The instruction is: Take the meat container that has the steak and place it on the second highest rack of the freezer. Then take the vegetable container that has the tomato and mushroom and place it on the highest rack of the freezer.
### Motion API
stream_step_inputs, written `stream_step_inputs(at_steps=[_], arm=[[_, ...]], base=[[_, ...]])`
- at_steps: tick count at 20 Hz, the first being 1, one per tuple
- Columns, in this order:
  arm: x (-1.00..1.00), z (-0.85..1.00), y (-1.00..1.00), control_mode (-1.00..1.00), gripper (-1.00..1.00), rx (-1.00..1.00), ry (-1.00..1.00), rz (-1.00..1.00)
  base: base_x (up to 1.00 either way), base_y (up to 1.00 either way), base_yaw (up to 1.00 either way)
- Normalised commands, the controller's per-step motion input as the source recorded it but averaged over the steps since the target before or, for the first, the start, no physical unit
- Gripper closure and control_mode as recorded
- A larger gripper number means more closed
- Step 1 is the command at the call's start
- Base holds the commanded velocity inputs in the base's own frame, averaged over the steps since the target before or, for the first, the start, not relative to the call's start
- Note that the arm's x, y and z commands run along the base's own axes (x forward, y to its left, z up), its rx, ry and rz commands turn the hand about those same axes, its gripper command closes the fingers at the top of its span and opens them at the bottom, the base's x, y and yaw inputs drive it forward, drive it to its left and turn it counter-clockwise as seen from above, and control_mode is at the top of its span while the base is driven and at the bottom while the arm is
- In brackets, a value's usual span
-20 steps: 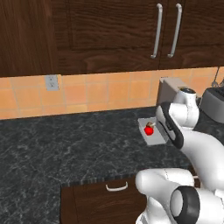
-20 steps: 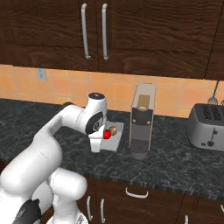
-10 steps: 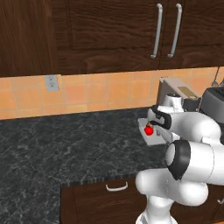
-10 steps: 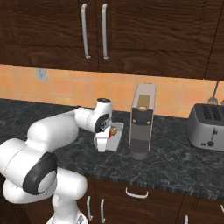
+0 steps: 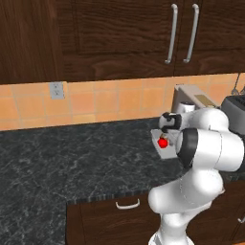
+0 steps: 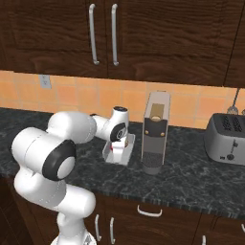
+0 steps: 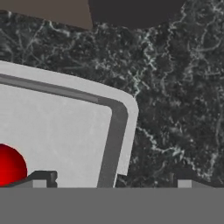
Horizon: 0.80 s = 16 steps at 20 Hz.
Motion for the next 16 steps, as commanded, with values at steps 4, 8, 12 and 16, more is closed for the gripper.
stream_step_inputs(at_steps=[4,8,12,16], arm=[[0.04,-0.33,0.00,-1.00,-1.00,0.00,0.00,0.00],[0.02,-0.35,0.00,-1.00,-1.00,0.00,0.00,0.00],[0.07,-0.27,0.00,-1.00,-1.00,0.00,0.00,0.00],[0.02,-0.14,0.00,-1.00,-1.00,0.00,0.00,0.00]], base=[[0.00,0.00,0.00],[0.00,0.00,0.00],[0.00,0.00,0.00],[0.00,0.00,0.00]])
